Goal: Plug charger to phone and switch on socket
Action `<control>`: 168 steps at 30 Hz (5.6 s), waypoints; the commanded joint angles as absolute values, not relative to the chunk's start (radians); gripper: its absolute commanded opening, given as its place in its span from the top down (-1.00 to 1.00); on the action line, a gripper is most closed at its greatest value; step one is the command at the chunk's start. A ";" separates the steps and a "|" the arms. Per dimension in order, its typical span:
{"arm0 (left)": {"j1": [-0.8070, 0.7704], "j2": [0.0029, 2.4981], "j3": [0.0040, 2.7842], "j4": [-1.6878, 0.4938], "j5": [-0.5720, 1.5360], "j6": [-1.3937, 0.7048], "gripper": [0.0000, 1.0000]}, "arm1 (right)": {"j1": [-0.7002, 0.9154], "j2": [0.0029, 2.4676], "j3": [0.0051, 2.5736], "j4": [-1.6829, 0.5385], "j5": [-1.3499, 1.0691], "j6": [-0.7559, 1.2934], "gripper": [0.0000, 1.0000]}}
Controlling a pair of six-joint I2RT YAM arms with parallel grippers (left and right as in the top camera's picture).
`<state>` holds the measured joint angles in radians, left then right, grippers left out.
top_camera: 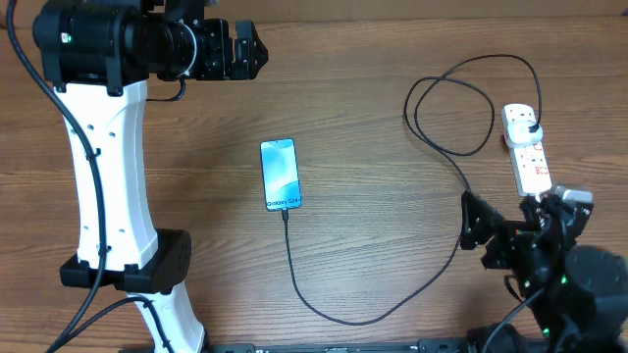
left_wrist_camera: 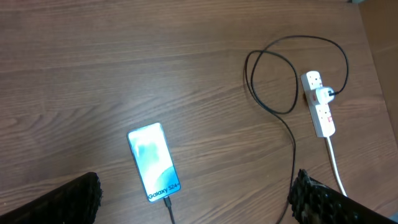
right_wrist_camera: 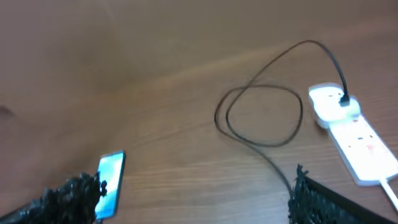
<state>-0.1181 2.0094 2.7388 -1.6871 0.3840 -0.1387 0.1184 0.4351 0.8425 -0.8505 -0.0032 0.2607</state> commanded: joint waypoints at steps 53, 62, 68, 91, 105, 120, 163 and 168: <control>-0.140 1.966 2.717 -1.689 0.377 -0.127 -1.00 | 0.116 0.003 0.008 -0.083 -0.001 0.262 -1.00; -0.149 1.494 2.215 -1.687 0.377 -0.127 -1.00 | 0.116 0.003 0.008 -0.083 -0.001 0.262 -1.00; -0.101 1.235 1.929 -1.686 0.295 -0.127 -1.00 | 0.116 0.003 0.008 -0.083 -0.001 0.262 -1.00; 0.035 0.434 0.751 -0.773 0.276 -0.127 -1.00 | 0.116 0.003 0.008 -0.083 -0.001 0.262 -1.00; 0.039 0.192 0.268 -0.320 0.251 -0.127 -1.00 | 0.116 0.003 0.008 -0.083 -0.001 0.262 -1.00; 0.086 0.023 0.050 -0.152 0.215 -0.126 -0.99 | 0.116 0.003 0.008 -0.083 -0.001 0.262 -1.00; 0.085 0.004 0.005 -0.070 0.100 -0.112 -0.99 | 0.116 0.003 0.008 -0.083 -0.001 0.262 -1.00; 0.085 0.004 0.005 -0.070 0.100 -0.112 -0.99 | 0.116 0.003 0.008 -0.083 -0.001 0.262 -0.99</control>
